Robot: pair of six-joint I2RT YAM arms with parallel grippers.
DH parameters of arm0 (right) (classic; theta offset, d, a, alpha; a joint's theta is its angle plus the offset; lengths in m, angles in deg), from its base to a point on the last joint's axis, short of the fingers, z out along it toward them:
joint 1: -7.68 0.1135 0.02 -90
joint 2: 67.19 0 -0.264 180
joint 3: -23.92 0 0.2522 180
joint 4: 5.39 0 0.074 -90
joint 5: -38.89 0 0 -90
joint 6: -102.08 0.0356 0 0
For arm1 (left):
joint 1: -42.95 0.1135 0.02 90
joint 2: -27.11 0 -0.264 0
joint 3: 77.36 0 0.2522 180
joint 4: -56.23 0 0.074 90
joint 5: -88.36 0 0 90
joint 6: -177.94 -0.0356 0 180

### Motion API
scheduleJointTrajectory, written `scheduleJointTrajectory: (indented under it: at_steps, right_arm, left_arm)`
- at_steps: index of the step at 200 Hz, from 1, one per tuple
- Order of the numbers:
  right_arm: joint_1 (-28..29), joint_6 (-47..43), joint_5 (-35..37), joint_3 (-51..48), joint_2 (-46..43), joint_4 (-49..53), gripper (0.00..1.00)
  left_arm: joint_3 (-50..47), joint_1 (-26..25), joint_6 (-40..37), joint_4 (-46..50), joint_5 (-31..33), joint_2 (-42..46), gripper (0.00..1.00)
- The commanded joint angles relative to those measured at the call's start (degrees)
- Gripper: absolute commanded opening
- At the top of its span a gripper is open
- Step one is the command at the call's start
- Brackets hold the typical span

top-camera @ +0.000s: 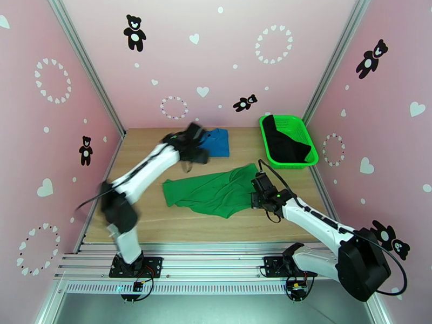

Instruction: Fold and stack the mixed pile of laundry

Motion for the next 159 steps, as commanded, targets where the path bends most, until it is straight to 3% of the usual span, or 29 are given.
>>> scheduleJointTrajectory:
  at_steps: [1, 26, 79, 138, 150, 159]
  right_arm:
    - [-0.4, -2.0, -1.2, 2.0, 1.0, -0.4, 0.00]
    - [-0.5, -3.0, -2.3, 2.5, 1.5, -0.2, 0.00]
    - [-0.6, -2.9, -4.1, 0.6, -0.5, -0.2, 0.00]
    - [-0.6, -2.8, -3.7, -1.2, -2.5, 0.8, 0.00]
    - [-0.6, -2.6, -4.0, -1.4, -2.6, 0.8, 0.00]
    - [-0.6, -2.5, -4.2, -1.6, -2.6, 0.8, 0.00]
  left_arm:
    - [-15.4, 0.9, 8.6, -0.9, -2.9, 6.5, 0.63]
    - [-26.4, 1.2, 13.1, -5.1, -5.4, 11.8, 0.62]
    - [-38.1, 5.9, 17.9, -13.6, -4.0, 11.9, 0.42]
    - [-40.2, 7.4, 17.4, -21.5, -3.6, 4.5, 0.41]
    - [-39.8, 7.6, 17.0, -23.3, -2.8, 2.4, 0.36]
    - [-39.3, 7.8, 16.6, -24.5, -2.2, 1.2, 0.26]
